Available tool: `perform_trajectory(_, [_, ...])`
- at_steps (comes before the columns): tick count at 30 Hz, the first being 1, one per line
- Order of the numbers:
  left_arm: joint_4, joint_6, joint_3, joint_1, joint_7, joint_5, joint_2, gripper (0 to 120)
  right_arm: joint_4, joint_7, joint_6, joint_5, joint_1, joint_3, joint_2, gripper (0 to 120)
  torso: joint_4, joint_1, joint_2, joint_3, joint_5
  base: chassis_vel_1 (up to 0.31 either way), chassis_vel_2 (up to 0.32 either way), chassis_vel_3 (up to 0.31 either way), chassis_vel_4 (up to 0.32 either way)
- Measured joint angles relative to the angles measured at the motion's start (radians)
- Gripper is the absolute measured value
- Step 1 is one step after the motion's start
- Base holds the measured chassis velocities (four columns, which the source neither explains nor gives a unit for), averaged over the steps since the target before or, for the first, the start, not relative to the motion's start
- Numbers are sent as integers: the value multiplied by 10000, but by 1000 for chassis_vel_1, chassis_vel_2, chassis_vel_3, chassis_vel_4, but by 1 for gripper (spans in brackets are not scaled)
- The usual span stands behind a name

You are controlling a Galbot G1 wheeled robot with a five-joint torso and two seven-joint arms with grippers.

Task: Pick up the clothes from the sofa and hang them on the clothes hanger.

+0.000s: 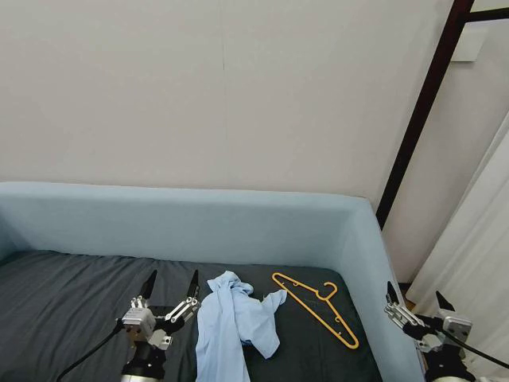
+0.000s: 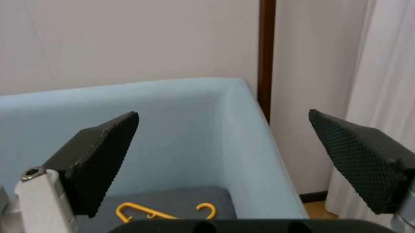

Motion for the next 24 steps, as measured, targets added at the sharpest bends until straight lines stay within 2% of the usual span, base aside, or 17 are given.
perform_trajectory(3, [-42, -187, -79, 97, -3, 41, 23, 100, -2, 21, -110, 631, 145, -98, -434, 100, 2, 0, 0, 0, 0, 0, 0, 0, 0])
perform_trajectory(6, [-63, -815, -195, 185, -67, 125, -9, 100, 221, 587, -995, 2272, 639, -558, -1075, 100, -3, 0, 0, 0, -2, 0, 0, 0, 0])
perform_trajectory(7, [-63, -815, -195, 185, -67, 125, -9, 100, 221, 587, -995, 2272, 639, -558, -1075, 100, -3, 0, 0, 0, -2, 0, 0, 0, 0])
perform_trajectory(9, [-58, -1409, -454, 293, -120, 368, -170, 100, 88, 1073, -1578, 3458, 1382, -1080, -1527, 100, 2, 0, 0, 0, -1, 0, 0, 0, 0])
perform_trajectory(10, [-58, -1409, -454, 293, -120, 368, -170, 100, 88, 1073, -1578, 3458, 1382, -1080, -1527, 100, 2, 0, 0, 0, -1, 0, 0, 0, 0])
perform_trajectory(13, [-50, -2028, -953, 483, -110, 617, -402, 100, -539, 1634, -2289, 5558, 2628, -1999, -2138, 100, 4, 0, 0, 0, 0, 0, 0, 0, 0])
perform_trajectory(15, [-52, -2045, -980, 492, -108, 621, -412, 100, -578, 1671, -2340, 5695, 2704, -2059, -2167, 100, 4, 0, 0, 1, 0, 0, 0, 0, 0])
perform_trajectory(16, [-87, -2123, -1223, 538, -92, 624, -502, 100, -1015, 2008, -2963, 7121, 3451, -2617, -2400, 100, 2, 0, 0, 1, 0, 0, 0, 0, 0])
perform_trajectory(19, [-78, -2133, -1621, 532, -50, 620, -675, 100, -1955, 2156, -3541, 8230, 4751, -3816, -2507, 100, 0, 0, 0, 1, 0, 0, 0, 0, 0])
perform_trajectory(21, [-20, -2134, -1762, 511, -30, 621, -765, 100, -2360, 2149, -3662, 8419, 5213, -4215, -2461, 100, 0, 0, 0, 1, 0, 0, 0, 0, 0])
perform_trajectory(24, [83, -2128, -1989, 474, -1, 653, -1219, 100, -3766, 1954, -4171, 9108, 6597, -5353, -2020, 100, 3, 1, 0, 1, -4, 0, 0, 0, 0])
